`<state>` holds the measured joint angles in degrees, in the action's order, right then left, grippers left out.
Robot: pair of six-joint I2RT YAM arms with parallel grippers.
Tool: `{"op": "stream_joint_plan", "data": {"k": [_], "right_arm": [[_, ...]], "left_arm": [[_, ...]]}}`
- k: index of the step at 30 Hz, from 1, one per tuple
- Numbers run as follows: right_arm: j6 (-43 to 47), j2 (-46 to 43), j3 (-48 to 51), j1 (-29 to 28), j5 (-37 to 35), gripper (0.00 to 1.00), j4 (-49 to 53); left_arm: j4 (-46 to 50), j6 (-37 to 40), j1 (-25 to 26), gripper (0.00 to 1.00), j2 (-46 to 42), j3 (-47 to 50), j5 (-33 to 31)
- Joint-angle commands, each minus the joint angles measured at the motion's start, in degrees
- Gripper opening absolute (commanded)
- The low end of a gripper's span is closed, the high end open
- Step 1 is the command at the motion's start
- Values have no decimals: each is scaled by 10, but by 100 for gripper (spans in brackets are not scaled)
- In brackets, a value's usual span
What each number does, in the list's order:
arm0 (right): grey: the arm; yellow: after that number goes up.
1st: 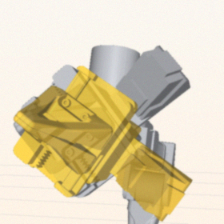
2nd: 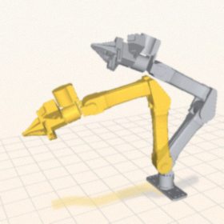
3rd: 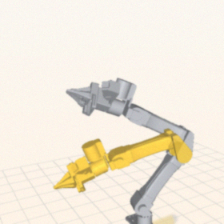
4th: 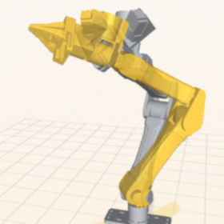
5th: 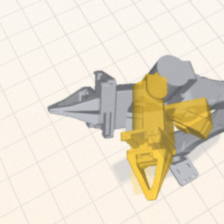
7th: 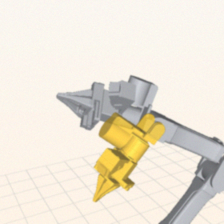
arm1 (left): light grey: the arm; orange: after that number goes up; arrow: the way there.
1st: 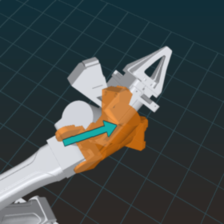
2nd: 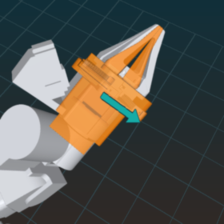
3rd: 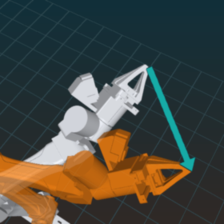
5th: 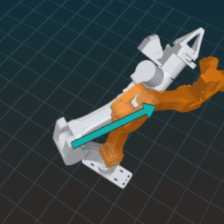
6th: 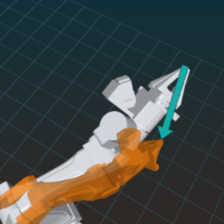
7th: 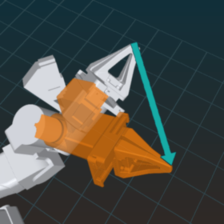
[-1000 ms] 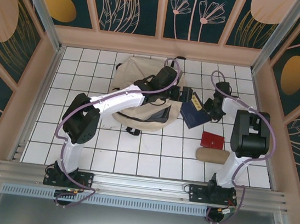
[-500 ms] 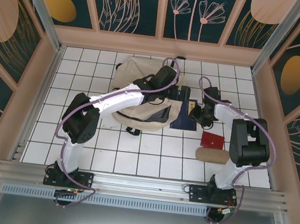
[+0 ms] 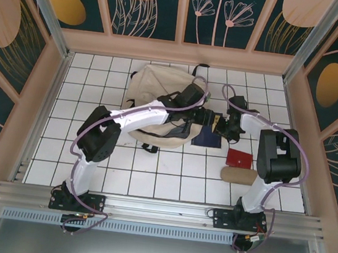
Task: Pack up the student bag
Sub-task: Rotate the book at the middle-right of the table, then pick up the book from the center of the table.
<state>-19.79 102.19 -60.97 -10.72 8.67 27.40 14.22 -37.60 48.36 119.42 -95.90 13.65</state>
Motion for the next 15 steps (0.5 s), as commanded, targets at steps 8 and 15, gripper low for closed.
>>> {"op": "stream_joint_plan", "data": {"k": [8, 15], "right_arm": [[6, 1, 0, -3, 11, 28, 18], [9, -2, -7, -3, 19, 28, 22]], "left_arm": [[46, -18, 19, 35, 66, 19, -37], [74, -29, 19, 39, 91, 25, -118]]}}
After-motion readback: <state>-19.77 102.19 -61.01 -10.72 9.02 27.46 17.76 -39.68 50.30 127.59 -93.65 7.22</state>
